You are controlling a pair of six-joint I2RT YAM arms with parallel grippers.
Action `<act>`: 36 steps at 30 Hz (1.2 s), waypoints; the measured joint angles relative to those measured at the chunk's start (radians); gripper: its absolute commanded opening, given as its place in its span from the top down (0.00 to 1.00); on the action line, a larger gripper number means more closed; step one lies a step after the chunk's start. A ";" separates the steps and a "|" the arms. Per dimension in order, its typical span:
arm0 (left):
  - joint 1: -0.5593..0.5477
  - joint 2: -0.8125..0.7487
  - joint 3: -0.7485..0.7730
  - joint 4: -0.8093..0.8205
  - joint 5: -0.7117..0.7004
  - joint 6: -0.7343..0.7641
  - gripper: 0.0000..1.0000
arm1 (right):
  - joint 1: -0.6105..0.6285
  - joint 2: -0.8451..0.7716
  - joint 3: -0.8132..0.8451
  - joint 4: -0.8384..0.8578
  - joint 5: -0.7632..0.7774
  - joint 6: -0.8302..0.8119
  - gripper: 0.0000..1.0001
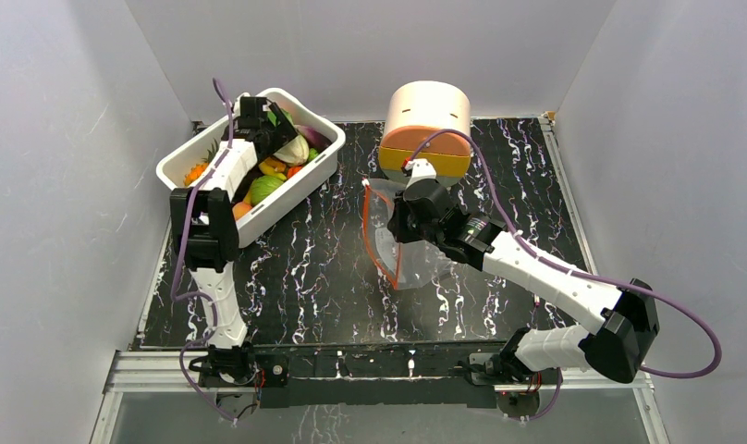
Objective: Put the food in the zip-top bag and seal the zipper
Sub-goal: Pick up the fake vegetable from the bin.
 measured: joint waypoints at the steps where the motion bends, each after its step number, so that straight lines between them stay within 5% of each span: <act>1: 0.000 0.013 0.005 0.003 0.006 -0.003 0.10 | 0.000 0.000 0.000 0.002 -0.007 -0.001 1.00; 13: 0.000 0.085 0.060 0.022 0.065 -0.005 0.48 | 0.000 0.000 0.000 0.008 -0.048 0.002 1.00; 27: 0.000 -0.080 -0.128 0.106 0.104 0.075 0.51 | 0.000 -0.025 -0.037 0.013 -0.062 0.084 1.00; 36: 0.000 -0.509 -0.428 0.204 0.191 0.122 0.51 | 0.000 -0.037 -0.082 0.120 -0.076 0.270 1.00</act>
